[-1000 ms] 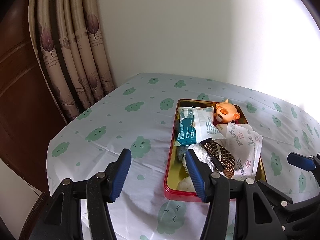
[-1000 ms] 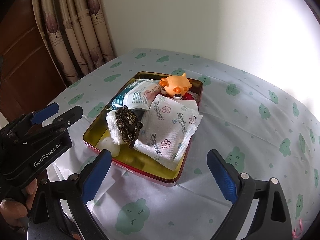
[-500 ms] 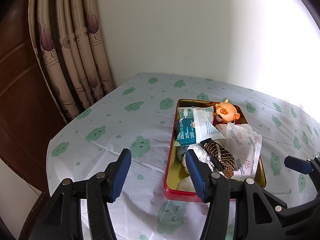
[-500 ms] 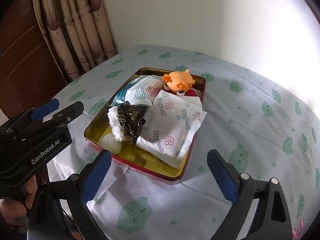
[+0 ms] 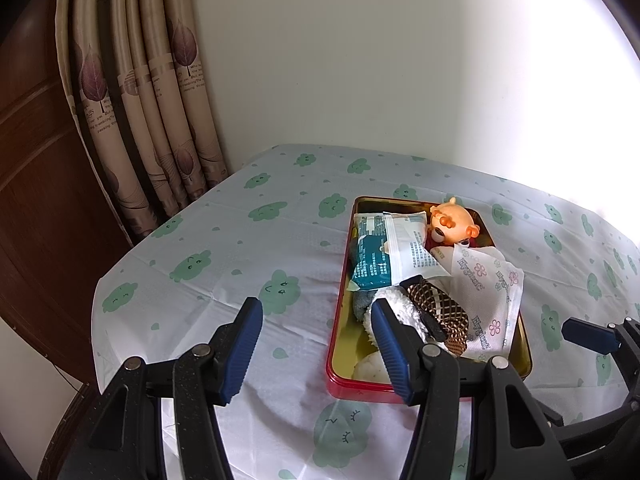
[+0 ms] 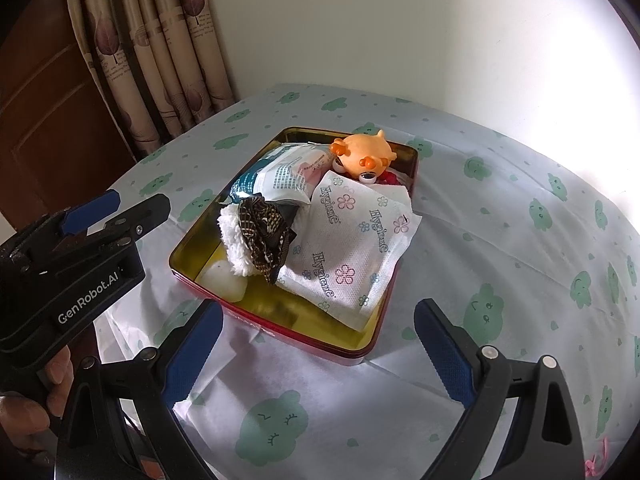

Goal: Organize soft objects

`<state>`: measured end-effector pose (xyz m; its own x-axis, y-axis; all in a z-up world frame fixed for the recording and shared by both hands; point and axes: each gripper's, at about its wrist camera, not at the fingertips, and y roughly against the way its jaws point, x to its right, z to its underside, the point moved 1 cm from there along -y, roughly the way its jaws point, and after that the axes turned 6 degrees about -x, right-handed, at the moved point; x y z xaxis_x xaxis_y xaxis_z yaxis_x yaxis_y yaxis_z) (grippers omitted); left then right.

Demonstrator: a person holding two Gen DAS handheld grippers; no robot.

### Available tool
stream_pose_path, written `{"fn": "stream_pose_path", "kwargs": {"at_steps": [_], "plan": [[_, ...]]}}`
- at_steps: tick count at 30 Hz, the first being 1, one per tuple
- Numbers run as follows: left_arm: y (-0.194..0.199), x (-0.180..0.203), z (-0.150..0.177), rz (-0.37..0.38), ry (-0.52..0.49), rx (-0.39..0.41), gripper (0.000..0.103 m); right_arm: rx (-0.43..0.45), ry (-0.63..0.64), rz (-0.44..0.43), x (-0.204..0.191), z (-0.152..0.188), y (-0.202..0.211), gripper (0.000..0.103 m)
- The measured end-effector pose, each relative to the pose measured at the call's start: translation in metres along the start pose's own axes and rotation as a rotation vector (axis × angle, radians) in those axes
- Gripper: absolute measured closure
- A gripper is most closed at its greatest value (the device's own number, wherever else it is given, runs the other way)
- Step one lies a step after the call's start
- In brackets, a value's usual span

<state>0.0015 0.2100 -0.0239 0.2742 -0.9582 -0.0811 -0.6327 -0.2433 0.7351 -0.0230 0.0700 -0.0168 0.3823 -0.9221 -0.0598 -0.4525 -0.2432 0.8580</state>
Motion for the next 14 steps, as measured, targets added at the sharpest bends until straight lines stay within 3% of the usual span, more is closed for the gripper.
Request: {"fn": "stream_pose_path", "kwargs": {"at_steps": [14], "plan": [[0.0002,0.002,0.0005,-0.001,-0.009,0.007,0.045,-0.005,0.007,-0.001,-0.0015,-0.0009,-0.0019,0.008]]}}
